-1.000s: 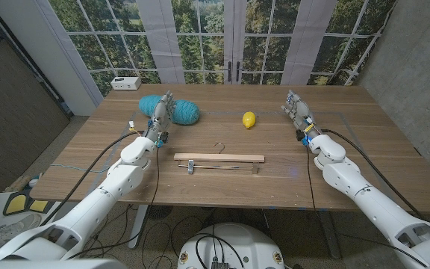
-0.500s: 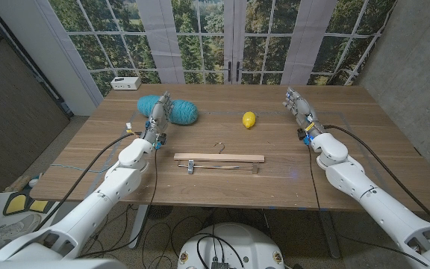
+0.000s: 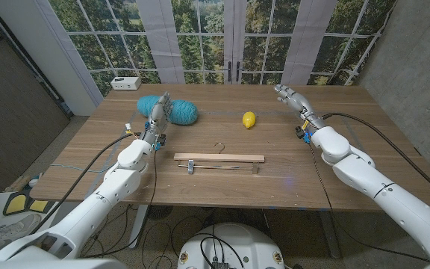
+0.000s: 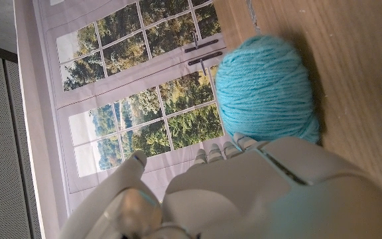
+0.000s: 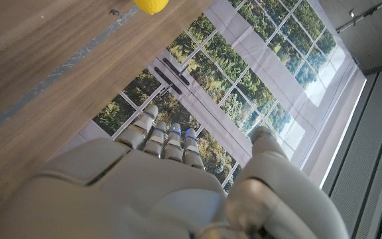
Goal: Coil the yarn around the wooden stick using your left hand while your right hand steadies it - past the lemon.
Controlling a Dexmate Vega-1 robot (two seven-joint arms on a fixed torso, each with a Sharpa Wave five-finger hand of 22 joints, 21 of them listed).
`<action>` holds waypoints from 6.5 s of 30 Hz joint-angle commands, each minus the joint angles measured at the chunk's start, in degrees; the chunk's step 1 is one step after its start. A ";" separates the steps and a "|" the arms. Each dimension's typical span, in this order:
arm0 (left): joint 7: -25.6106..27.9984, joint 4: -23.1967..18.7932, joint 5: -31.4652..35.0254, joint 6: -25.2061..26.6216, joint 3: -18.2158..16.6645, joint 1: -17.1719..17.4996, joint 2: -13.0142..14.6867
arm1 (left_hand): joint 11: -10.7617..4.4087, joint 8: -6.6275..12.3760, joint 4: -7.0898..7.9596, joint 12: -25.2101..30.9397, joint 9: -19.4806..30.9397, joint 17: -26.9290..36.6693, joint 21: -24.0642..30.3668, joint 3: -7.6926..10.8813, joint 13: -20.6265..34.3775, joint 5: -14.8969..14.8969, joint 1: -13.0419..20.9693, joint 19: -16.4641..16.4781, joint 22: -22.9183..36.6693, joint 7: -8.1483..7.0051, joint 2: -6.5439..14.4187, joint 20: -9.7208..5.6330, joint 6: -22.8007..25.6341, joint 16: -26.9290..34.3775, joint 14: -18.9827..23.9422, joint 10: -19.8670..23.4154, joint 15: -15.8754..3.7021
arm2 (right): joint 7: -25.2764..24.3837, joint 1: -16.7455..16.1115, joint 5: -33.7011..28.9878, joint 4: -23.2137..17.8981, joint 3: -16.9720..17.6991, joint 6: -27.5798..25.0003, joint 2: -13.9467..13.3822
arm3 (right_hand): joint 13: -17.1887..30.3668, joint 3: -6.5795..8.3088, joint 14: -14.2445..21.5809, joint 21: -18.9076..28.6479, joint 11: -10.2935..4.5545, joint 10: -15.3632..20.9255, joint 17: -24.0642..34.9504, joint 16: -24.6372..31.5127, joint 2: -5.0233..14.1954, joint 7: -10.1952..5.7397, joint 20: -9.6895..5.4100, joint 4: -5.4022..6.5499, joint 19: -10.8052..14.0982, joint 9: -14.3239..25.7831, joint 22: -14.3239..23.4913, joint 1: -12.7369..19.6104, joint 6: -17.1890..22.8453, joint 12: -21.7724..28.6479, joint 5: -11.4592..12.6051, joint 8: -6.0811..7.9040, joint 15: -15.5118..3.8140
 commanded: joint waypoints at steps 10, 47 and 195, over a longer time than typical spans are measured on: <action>-1.45 0.98 -0.54 -0.61 0.12 -0.57 -0.49 | 0.55 0.41 -0.38 0.37 0.32 0.11 0.16 0.04 0.10 0.20 0.64 -1.14 0.01 0.70 2.73 0.55 -11.02 -0.07 -12.06 -11.09 0.78 | 0.76 -0.26 -15.80 -17.00 -2.52 -12.64 -8.77 | 0.12 1.14 2.93 0.68 -1.27 2.11 0.01 0.48 1.09 -0.89 0.90 -2.35 1.86 0.31 0.11 3.24 4.19 0.15 0.16 1.10 -1.23; -3.46 2.62 -1.00 -1.74 0.41 -1.37 -1.03 | 0.81 0.13 -0.57 0.05 0.34 0.14 -0.21 0.14 0.15 0.16 1.03 -0.62 0.01 0.94 2.80 0.77 -10.57 -0.40 -11.72 -10.68 1.00 | 7.73 -5.02 -36.99 -37.28 -5.39 -29.91 -17.16 | 0.29 1.08 6.97 0.88 -2.56 5.14 0.25 1.15 0.47 -1.34 1.25 -4.50 4.06 0.48 0.19 5.49 4.56 0.12 -0.16 0.16 -4.70; 10.79 -16.30 28.13 -0.14 -11.19 12.25 21.21 | 6.47 0.49 -10.48 1.82 0.88 1.51 0.18 2.85 0.98 -4.24 8.20 7.68 1.18 -2.18 0.76 13.83 9.43 0.54 5.79 8.15 7.17 | 12.75 -7.78 -76.78 -19.25 -21.16 -38.25 -1.10 | 11.14 -2.83 48.94 13.61 -9.68 53.07 32.67 33.88 0.97 -8.11 -7.06 -5.99 27.26 1.85 4.60 56.29 54.14 21.07 3.24 13.47 -15.50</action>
